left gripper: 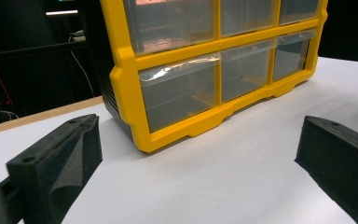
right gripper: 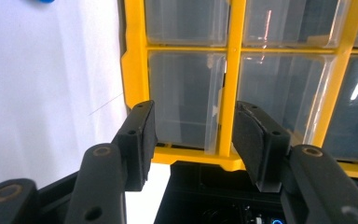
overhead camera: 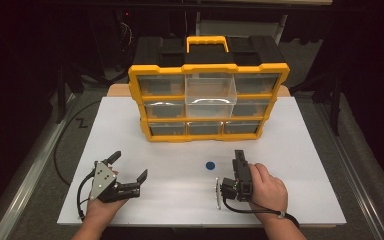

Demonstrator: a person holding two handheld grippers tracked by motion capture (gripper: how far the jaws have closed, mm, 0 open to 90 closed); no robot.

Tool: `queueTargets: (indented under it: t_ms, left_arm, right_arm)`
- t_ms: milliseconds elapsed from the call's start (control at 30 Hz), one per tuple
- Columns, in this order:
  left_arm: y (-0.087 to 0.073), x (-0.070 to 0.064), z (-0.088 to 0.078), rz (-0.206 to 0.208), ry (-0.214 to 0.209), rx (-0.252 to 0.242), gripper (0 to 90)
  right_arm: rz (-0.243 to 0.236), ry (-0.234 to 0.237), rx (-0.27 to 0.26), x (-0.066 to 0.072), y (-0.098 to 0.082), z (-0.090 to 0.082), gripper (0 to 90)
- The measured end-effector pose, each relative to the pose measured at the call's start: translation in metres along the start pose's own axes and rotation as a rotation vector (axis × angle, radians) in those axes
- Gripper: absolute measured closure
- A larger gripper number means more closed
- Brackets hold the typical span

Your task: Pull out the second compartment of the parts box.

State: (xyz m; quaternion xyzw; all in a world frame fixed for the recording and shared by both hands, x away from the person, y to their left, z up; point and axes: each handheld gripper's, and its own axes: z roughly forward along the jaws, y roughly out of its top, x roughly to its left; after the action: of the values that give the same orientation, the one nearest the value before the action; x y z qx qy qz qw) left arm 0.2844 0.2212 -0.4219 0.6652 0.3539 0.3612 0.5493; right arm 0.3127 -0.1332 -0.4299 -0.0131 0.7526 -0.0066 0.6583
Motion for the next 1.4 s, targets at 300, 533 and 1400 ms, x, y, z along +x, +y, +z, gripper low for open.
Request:
queueTargets:
  t_ms: [300, 533, 1400]
  left_arm:
    - [0.0010, -0.0002, -0.0008, 0.002, -0.001, -0.006, 0.9]
    - [0.0011, -0.0001, -0.0007, 0.005, -0.002, -0.008, 0.9]
    - [0.0013, -0.0009, -0.0004, 0.016, -0.003, -0.006, 0.9]
  right_arm:
    - [0.013, 0.030, 0.012, -0.0021, -0.0046, 0.0017, 40.3]
    - [0.026, 0.044, 0.006, -0.0020, -0.0062, 0.0030, 30.7]
    - [0.114, 0.070, -0.015, -0.0023, -0.0097, 0.0052, 0.9]
